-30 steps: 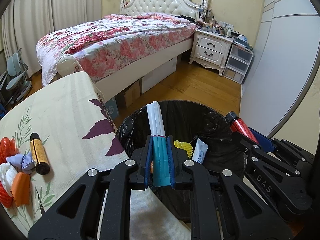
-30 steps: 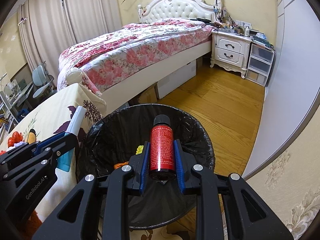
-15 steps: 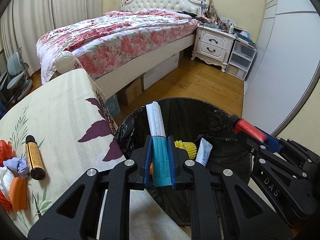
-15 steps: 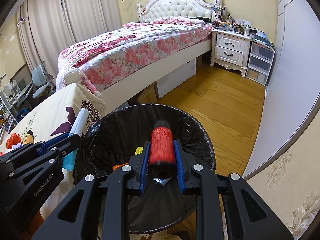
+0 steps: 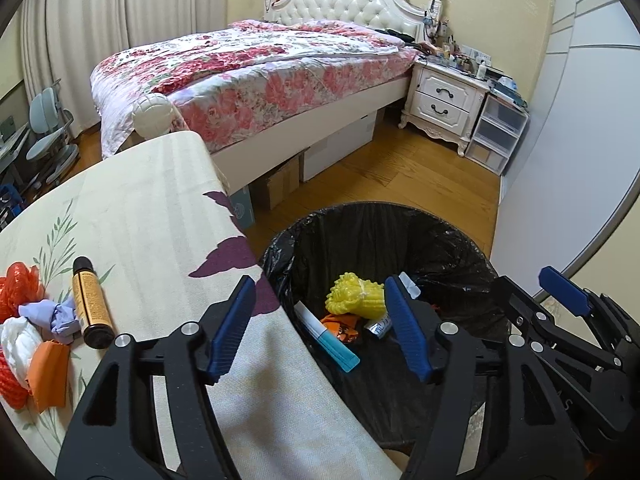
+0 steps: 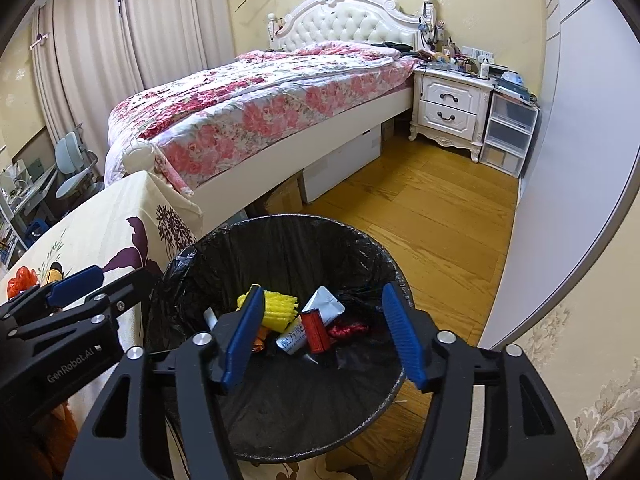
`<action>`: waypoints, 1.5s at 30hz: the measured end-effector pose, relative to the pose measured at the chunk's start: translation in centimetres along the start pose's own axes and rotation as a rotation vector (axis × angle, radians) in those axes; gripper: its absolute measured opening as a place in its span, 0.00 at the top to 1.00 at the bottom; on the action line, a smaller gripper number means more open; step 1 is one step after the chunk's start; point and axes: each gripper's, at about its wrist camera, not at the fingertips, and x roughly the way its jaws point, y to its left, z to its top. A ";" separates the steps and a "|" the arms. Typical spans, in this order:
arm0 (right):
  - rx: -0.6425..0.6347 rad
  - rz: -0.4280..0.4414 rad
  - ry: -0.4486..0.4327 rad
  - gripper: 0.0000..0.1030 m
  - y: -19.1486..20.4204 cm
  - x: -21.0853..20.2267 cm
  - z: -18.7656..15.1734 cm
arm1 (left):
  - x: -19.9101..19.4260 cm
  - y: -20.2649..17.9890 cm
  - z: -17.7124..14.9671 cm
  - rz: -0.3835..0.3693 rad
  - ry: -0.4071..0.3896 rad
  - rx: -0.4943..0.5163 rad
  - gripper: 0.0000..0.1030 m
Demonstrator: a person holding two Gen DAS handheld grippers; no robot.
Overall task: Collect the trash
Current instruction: 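Open both tools over the bin, dropping the marker and bottle inside, then move both tools back toward the items on the table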
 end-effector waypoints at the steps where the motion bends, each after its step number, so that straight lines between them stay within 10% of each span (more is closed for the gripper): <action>1: 0.000 -0.002 -0.001 0.36 0.0 -0.1 0.0 | -0.2 0.1 0.0 0.012 0.002 -0.003 0.34; 45: -0.296 0.290 0.040 0.30 18.9 -4.4 -3.3 | -12.1 21.8 -8.6 0.266 -0.020 -0.403 0.32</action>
